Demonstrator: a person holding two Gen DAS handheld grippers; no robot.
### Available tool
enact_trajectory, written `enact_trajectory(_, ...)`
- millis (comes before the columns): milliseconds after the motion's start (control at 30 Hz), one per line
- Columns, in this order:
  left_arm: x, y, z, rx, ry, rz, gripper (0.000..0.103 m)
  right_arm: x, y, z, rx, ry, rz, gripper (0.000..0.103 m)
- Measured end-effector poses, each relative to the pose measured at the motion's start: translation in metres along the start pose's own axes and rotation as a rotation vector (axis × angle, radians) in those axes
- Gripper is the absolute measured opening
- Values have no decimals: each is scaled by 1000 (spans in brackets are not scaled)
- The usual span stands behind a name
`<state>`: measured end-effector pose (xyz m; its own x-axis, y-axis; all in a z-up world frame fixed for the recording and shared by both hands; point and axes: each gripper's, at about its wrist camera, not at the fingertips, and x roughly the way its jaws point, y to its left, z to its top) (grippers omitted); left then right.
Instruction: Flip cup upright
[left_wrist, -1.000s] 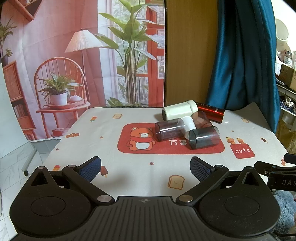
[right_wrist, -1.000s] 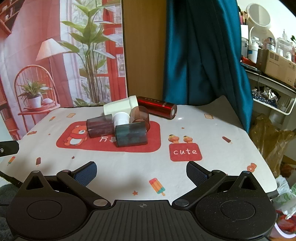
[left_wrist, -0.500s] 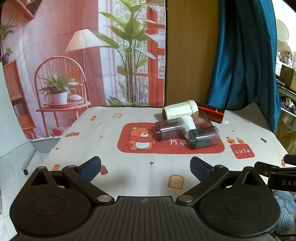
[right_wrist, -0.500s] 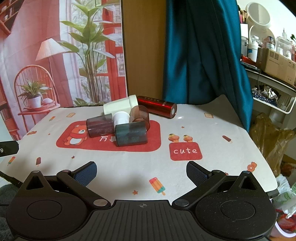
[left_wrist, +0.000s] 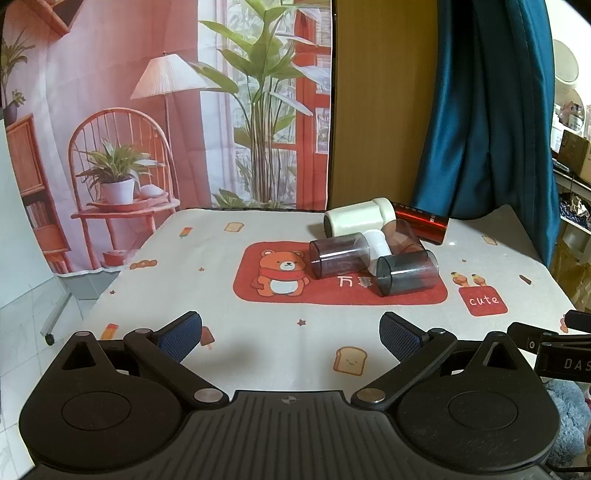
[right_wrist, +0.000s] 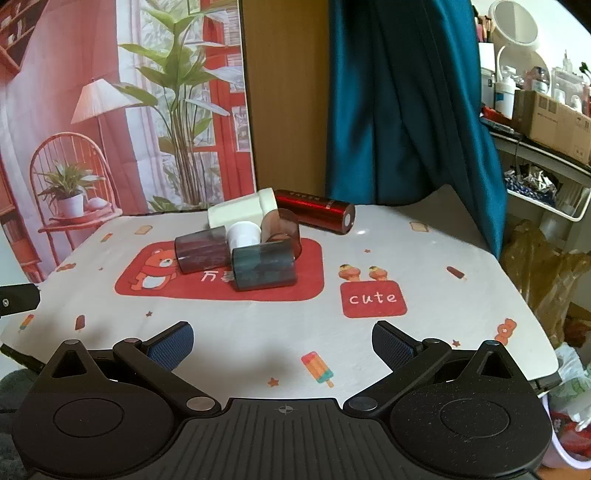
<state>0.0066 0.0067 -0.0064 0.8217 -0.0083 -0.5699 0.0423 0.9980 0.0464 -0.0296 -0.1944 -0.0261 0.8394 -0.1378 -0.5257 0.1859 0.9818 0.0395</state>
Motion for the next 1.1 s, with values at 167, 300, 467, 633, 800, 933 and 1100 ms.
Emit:
enact_trajectory(167,0,0,0,-2,2,0,103,0,1,0,3,5,2,103)
enact_trajectory(300,0,0,0,-2,2,0,103,0,0,1,4,7,1,103)
enact_trajectory(467,0,0,0,-3,2,0,103,0,0,1,7,8,2,103)
enact_trajectory(633,1,0,0,-2,2,-2,103,1,-1,1,10,8,4,103)
enact_trajectory(800,1,-1,0,-5,4,-2,103,1,-1,1,11,9,4,103)
enact_trajectory(933,2,-1,1,-9,8,-6,103,1,-1,1,12,9,4,103)
enact_trajectory(1100,2,-1,1,-10,8,-6,103,1,-1,0,12,9,4,103)
